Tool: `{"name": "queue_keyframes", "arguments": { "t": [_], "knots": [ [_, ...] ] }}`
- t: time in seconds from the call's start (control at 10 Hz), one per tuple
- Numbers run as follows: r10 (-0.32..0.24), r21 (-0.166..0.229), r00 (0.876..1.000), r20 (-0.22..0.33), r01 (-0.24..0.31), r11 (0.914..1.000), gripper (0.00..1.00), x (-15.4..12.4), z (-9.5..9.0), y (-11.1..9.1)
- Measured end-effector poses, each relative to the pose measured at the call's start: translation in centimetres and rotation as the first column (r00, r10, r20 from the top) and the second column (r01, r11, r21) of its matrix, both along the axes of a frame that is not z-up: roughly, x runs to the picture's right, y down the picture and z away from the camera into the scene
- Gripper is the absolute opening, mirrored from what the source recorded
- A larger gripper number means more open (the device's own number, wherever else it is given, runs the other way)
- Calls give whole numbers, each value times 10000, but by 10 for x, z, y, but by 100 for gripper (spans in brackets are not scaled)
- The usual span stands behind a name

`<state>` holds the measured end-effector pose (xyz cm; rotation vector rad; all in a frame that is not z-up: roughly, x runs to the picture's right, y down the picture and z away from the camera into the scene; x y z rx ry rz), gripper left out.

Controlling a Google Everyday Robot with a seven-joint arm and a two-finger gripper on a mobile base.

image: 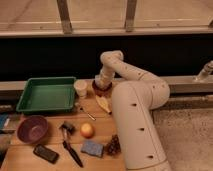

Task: Wipe red bowl with towel

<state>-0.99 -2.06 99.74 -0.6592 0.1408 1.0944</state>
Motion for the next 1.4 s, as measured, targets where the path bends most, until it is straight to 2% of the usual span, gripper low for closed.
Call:
{"name": "queue_keyframes", "arguments": {
  "t": [0.2, 0.4, 0.6, 0.7, 0.9, 1.1, 1.3, 1.4],
  "knots": [
    [-44, -15, 9996, 292, 45, 10000, 0, -7, -10, 0],
    [-99, -111, 9980, 620, 106, 9999, 0, -12, -31, 2],
    [-132, -297, 9984, 543, 149, 9994, 0, -3, -43, 10],
    [-39, -378, 9996, 282, 49, 9993, 0, 10, -46, 13],
    [104, -375, 9999, -114, -108, 9992, 0, 26, -42, 7],
    [207, -373, 9991, -379, -221, 9991, 0, 32, -26, -2],
    [172, -372, 9993, -341, -185, 9991, 0, 27, -14, -7],
    [46, -334, 9998, -181, -52, 9994, 0, 15, -12, -12]
  ]
}}
